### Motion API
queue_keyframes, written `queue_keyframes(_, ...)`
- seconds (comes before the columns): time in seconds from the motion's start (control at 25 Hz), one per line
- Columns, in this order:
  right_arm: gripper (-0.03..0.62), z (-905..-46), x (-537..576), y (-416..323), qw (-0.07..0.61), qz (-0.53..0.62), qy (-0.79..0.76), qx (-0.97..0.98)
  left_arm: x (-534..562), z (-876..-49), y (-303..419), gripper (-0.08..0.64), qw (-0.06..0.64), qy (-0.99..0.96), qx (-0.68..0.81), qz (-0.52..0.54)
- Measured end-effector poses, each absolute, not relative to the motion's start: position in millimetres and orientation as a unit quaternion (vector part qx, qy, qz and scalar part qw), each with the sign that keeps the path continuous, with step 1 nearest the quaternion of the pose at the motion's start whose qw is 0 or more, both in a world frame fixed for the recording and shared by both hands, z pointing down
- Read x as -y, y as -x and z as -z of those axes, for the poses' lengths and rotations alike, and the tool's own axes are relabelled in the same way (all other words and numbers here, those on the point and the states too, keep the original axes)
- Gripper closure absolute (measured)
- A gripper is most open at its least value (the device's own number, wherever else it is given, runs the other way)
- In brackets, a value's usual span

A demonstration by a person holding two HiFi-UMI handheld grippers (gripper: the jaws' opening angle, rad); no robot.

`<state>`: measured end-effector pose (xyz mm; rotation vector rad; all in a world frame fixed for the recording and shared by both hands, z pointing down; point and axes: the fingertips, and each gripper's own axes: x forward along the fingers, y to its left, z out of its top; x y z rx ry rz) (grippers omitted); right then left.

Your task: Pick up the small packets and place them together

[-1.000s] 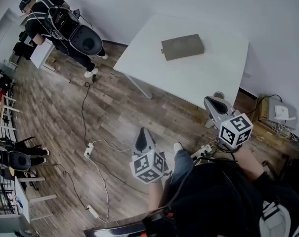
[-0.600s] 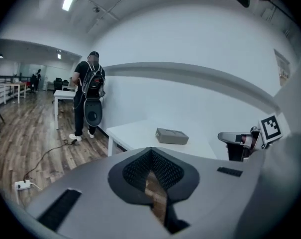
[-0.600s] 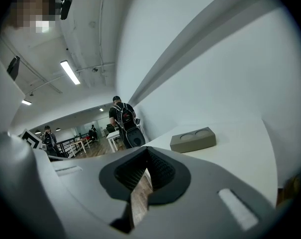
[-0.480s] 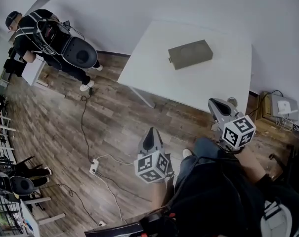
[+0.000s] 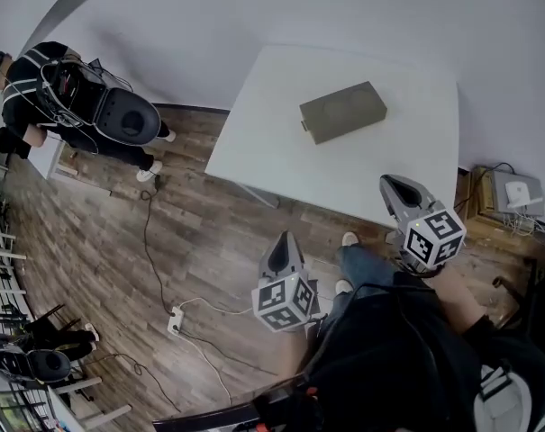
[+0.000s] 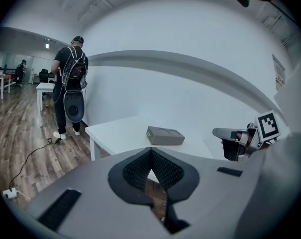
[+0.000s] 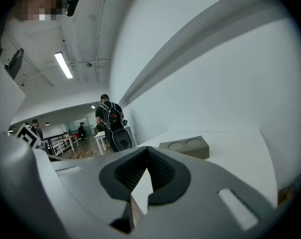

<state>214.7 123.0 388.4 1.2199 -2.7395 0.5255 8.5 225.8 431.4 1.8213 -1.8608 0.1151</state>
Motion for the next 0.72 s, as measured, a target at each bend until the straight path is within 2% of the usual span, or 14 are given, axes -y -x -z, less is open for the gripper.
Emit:
queue_keyframes(0.4, 0.597, -389.3, -5.5, -211.6, 0.039, -0.186, -0.425, 0.885, -86.1, -423.5, -2.6, 0.563, 0.236, -0.711, 0.658, -0.071)
queue_keyframes(0.72, 0.597, -397.9, 51.5, -252.7, 0.031, -0.199, -0.469, 0.860, -9.1, -437.1, -6.2, 0.563, 0.241, -0.706, 0.659, -0.098)
